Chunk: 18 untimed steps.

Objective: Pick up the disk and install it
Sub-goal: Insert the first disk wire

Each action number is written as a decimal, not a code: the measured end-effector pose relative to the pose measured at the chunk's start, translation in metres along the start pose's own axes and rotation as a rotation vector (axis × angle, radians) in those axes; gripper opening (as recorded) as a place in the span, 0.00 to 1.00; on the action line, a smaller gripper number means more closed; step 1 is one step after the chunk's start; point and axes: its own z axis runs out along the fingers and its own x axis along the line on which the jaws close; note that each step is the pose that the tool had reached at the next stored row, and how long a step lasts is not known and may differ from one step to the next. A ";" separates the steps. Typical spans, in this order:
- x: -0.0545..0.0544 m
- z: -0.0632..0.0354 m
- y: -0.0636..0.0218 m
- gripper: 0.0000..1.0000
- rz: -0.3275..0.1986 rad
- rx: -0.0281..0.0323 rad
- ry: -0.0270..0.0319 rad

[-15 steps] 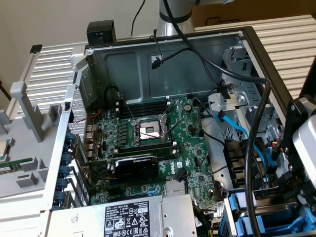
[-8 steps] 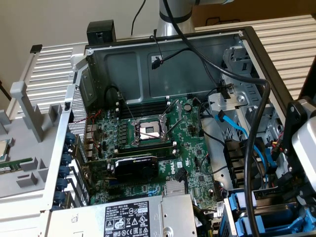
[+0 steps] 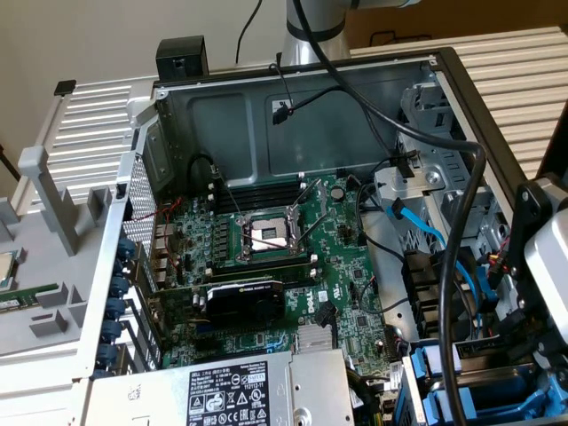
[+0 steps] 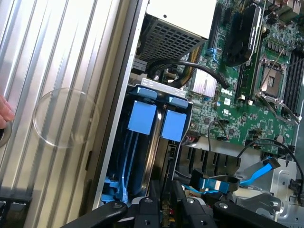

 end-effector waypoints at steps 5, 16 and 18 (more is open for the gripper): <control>0.000 0.0000 0.0000 0.16 0.000 0.0000 0.0000; 0.000 0.0000 0.0000 0.16 0.000 -0.0001 -0.0001; 0.000 -0.0007 0.0003 0.16 0.000 -0.0001 0.0001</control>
